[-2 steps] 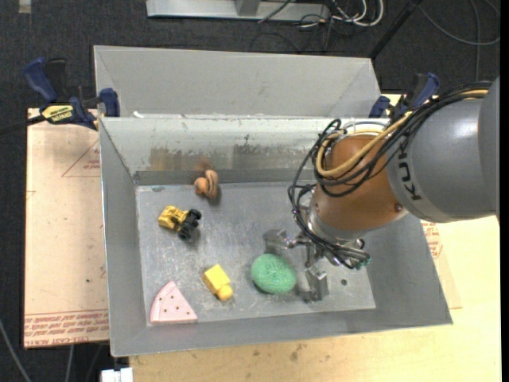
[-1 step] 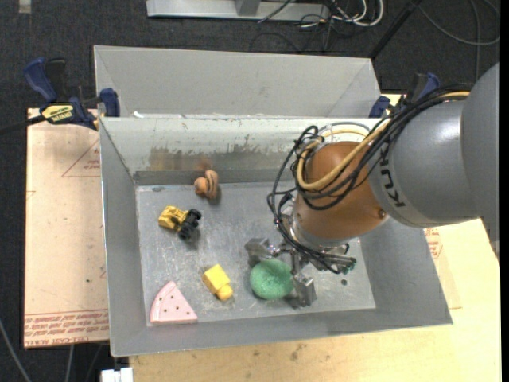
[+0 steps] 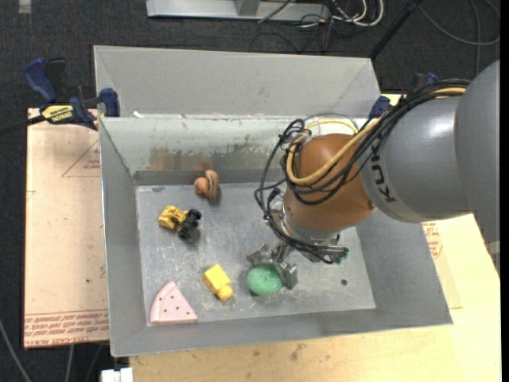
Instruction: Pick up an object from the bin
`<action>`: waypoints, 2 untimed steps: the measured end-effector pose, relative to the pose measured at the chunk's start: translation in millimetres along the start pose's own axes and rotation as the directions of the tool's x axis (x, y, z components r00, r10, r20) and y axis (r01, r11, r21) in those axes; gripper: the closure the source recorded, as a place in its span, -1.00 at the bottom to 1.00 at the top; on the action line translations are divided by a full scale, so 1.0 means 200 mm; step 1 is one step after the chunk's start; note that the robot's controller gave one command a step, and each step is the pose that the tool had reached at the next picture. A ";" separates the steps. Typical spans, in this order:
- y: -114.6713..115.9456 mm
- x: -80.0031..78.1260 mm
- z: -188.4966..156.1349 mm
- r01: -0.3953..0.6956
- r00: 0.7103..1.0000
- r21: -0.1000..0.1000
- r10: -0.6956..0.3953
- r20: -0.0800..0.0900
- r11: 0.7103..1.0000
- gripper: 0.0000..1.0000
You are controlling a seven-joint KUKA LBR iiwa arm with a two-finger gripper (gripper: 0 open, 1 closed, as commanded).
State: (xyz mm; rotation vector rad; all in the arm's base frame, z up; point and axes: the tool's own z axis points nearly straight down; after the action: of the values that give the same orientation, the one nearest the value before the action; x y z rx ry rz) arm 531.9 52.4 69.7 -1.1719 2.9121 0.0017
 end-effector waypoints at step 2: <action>0.00 0.00 0.00 0.002 1.000 0.000 -0.002 0.000 1.000 1.00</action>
Offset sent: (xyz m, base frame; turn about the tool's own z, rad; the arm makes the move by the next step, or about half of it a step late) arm 0.0000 0.0000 0.0000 0.0000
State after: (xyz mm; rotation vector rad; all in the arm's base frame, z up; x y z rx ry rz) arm 531.9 52.4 69.7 -1.1743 2.9114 0.0009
